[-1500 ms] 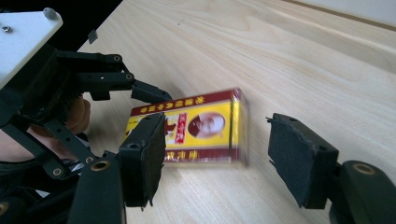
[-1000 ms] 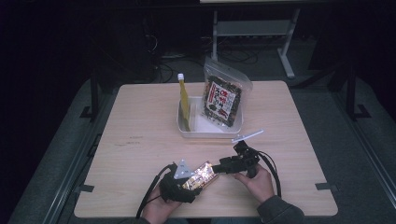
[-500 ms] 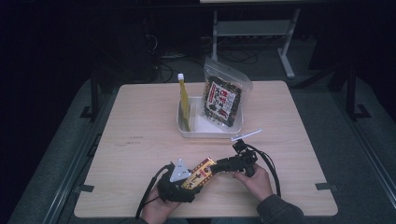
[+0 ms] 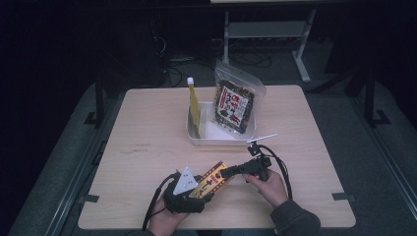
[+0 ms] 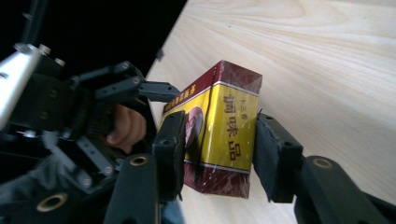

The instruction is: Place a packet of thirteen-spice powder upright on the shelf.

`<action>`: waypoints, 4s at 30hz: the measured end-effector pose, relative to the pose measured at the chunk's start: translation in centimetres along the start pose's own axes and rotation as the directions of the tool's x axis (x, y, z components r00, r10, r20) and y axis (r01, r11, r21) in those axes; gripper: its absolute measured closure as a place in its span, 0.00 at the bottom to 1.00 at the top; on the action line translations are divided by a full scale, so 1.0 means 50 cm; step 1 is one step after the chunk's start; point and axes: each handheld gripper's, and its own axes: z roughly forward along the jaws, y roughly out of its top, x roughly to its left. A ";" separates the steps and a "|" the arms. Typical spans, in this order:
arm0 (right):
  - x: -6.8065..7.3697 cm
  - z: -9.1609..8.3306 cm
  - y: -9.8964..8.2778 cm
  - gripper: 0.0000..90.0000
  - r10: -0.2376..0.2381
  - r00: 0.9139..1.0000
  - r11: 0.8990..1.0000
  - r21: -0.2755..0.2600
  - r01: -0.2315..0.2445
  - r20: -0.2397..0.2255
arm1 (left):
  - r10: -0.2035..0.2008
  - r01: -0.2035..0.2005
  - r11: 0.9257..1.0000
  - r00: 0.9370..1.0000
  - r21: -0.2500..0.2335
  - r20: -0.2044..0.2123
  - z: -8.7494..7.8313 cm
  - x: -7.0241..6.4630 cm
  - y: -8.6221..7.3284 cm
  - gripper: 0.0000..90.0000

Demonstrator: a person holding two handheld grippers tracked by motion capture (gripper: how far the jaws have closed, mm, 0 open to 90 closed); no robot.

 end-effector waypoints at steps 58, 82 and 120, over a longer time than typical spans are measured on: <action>0.196 -0.053 0.297 0.76 -0.058 0.826 0.989 -0.079 0.122 0.560 | -0.241 0.231 0.969 0.963 -0.086 -0.124 -0.079 0.151 -0.061 0.25; 0.158 0.018 0.383 0.76 0.164 0.744 0.967 -0.255 0.009 0.648 | -0.299 0.283 0.951 0.946 -0.127 -0.129 -0.096 0.173 -0.070 0.26; 0.144 0.050 0.355 0.64 0.168 0.746 0.964 -0.267 0.013 0.644 | -0.299 0.284 0.950 0.946 -0.130 -0.122 -0.097 0.170 -0.067 0.27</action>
